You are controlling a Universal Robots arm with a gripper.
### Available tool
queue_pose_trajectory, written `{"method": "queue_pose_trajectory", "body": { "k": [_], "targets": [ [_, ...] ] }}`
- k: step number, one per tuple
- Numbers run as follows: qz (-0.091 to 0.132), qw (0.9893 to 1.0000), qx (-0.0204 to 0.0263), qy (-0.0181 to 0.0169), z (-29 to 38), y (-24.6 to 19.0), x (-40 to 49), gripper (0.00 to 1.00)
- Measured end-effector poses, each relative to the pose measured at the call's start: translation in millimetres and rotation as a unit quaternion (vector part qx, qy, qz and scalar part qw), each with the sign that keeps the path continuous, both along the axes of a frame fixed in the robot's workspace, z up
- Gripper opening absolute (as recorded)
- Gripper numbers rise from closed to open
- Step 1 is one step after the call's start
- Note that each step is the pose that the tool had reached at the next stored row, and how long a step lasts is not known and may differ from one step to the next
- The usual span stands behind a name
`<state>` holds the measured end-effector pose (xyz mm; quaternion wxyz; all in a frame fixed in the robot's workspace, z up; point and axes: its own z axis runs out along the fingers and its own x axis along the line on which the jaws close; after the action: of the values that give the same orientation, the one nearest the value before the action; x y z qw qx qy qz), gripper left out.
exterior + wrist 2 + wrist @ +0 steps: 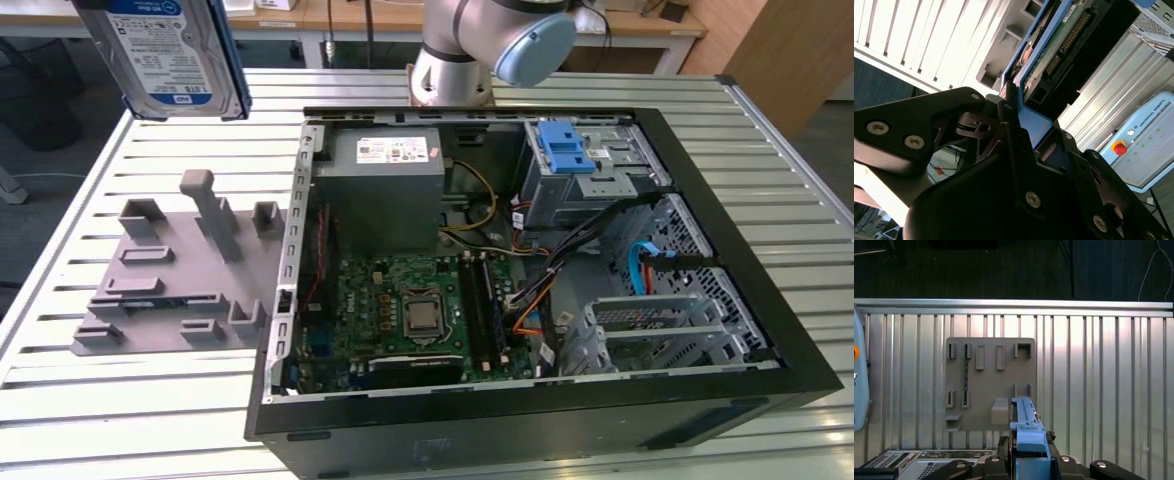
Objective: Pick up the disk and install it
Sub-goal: 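Pick up the disk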
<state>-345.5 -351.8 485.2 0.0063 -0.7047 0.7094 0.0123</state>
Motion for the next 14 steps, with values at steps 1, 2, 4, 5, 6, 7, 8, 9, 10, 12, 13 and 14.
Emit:
{"method": "queue_pose_trajectory", "body": {
  "k": [1, 2, 4, 5, 6, 7, 8, 9, 10, 12, 13, 14],
  "targets": [
    [0.0, 1.0, 0.0, 0.0, 0.0, 0.0, 0.2, 0.36],
    [0.0, 1.0, 0.0, 0.0, 0.0, 0.0, 0.4, 0.36],
    [0.0, 1.0, 0.0, 0.0, 0.0, -0.1, 1.0, 0.36],
    [0.0, 1.0, 0.0, 0.0, 0.0, -0.1, 1.3, 0.36],
    [0.0, 1.0, 0.0, 0.0, 0.0, -0.1, 1.6, 0.36],
    [0.0, 1.0, 0.0, 0.0, 0.0, -0.1, 1.9, 0.36],
    [0.0, 1.0, 0.0, 0.0, 0.0, -0.1, 2.2, 0.36],
    [0.0, 1.0, 0.0, 0.0, -0.1, -0.2, 2.5, 0.36],
    [0.0, 1.0, 0.0, 0.0, 0.0, -0.2, 2.7, 0.36],
    [0.0, 1.0, 0.0, 0.0, 0.0, -0.2, 3.5, 0.36],
    [0.0, 1.0, 0.0, 0.0, 0.0, -0.3, 3.8, 0.36],
    [0.0, 1.0, 0.0, 0.0, 0.0, -0.3, 4.1, 0.36]
  ]
}}
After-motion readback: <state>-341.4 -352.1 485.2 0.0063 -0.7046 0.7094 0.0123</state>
